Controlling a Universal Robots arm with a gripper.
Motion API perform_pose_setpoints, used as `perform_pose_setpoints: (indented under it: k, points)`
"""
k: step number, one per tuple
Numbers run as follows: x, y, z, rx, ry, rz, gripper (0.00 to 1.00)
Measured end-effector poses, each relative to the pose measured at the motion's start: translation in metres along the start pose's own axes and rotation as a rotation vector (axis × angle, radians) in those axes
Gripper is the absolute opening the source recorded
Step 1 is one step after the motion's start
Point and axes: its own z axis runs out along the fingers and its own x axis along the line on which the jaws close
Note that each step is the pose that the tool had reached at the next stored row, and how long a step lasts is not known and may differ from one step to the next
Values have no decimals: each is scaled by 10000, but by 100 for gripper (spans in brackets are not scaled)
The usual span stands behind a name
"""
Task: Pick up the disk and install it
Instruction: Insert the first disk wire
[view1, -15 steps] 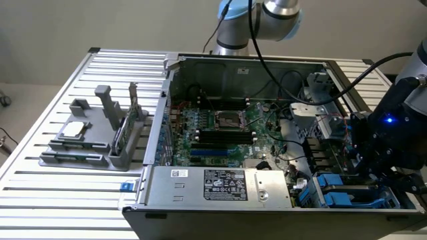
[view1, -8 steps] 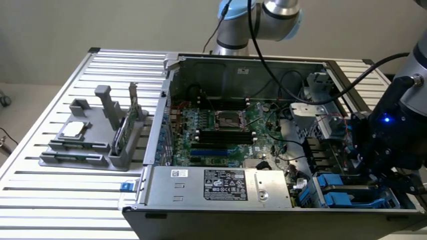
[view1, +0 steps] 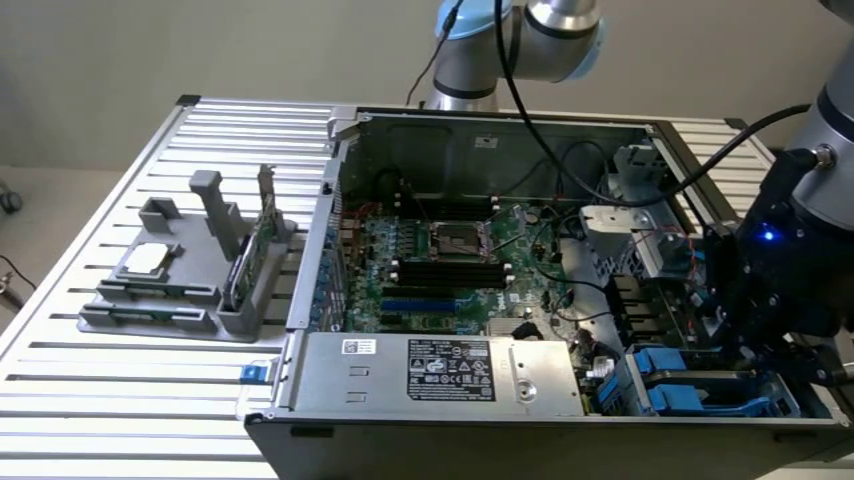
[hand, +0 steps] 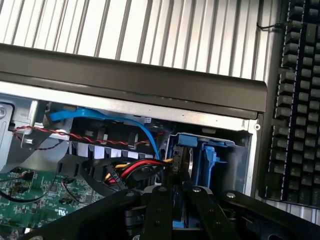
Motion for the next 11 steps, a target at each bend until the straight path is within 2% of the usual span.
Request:
perform_pose_setpoints:
  k: [4, 11]
  points:
    - [25, 2, 2, -64, -57, 66, 17]
    - [36, -11, 4, -139, -289, 205, 17]
